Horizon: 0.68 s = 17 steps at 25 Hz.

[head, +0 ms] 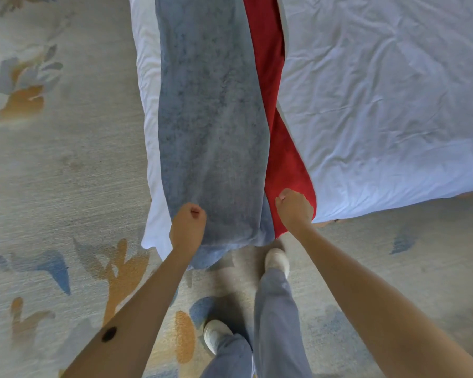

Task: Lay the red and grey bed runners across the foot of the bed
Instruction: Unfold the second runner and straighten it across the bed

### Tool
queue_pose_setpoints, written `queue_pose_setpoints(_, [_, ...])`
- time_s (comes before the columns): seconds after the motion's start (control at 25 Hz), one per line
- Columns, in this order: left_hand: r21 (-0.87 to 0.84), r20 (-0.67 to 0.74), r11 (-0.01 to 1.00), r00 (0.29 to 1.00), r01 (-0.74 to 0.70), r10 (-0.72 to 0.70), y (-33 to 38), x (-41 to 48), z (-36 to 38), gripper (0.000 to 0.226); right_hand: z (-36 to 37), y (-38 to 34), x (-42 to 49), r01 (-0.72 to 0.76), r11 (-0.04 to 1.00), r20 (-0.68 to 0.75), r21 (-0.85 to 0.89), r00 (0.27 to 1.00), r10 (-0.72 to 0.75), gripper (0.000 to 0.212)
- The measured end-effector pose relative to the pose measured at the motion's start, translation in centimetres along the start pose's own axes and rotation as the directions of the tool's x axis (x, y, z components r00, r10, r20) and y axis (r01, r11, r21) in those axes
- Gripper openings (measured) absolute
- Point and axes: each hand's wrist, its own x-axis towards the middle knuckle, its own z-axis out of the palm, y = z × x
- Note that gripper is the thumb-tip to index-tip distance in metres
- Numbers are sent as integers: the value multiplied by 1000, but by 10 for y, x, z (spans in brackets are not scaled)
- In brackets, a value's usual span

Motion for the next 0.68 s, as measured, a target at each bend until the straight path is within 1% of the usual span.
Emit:
queue_pose_setpoints(0.12, [-32,56,998,996,-63,64,37,7,28,12,-21,5,46,-6,1000,-64,14,998,7,24])
queue_pose_setpoints(0.28, [-15,127,997,989,-77,79,100,31,76,14,-40,15,108,-2,1000,-68,30,998,4,25])
queue_pose_setpoints(0.36, [4,136,997,988,-71,70,131,47,99,16,-44,20,135,18,998,-40,55,999,-16,23])
queue_pose_setpoints(0.48, [84,141,995,989,-51,39,170,70,138,16,-43,20,175,36,993,39,112,998,-41,24])
queue_pose_setpoints(0.6, [177,162,983,987,-46,17,197,83,177,22,-43,9,212,42,982,90,187,994,-59,24])
queue_pose_setpoints(0.68, [221,143,974,990,-45,13,206,85,197,26,-44,2,229,65,979,142,195,985,-94,23])
